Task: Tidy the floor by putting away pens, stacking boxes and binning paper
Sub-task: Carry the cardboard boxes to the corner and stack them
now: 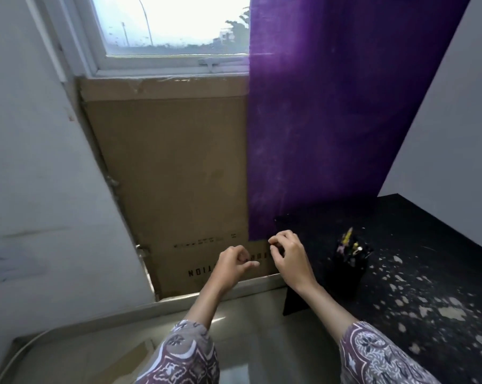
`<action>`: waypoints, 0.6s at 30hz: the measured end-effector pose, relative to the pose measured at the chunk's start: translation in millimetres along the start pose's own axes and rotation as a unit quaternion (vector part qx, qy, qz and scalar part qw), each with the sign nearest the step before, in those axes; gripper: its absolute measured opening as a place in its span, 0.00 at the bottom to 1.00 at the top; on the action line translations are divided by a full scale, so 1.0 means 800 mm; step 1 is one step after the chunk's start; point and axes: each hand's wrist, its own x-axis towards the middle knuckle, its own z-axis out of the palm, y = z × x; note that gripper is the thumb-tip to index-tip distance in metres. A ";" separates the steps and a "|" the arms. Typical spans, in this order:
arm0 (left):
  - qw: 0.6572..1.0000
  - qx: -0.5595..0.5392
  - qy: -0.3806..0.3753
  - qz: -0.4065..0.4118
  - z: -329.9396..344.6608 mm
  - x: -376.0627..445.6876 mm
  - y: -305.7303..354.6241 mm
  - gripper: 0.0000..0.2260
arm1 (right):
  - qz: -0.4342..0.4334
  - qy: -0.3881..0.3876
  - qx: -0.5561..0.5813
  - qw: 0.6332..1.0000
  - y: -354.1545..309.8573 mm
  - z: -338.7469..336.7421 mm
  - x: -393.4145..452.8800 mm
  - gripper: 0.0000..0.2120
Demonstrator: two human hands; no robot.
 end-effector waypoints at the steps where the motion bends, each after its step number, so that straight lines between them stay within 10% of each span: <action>1: 1.000 0.003 0.005 -0.012 -0.022 -0.015 -0.019 0.11 | 0.001 -0.013 0.009 1.000 -0.017 0.017 -0.009 0.07; 18: 0.982 0.005 -0.006 -0.190 -0.256 -0.274 -0.336 0.08 | 0.068 -0.140 0.018 0.988 -0.192 0.286 -0.173 0.06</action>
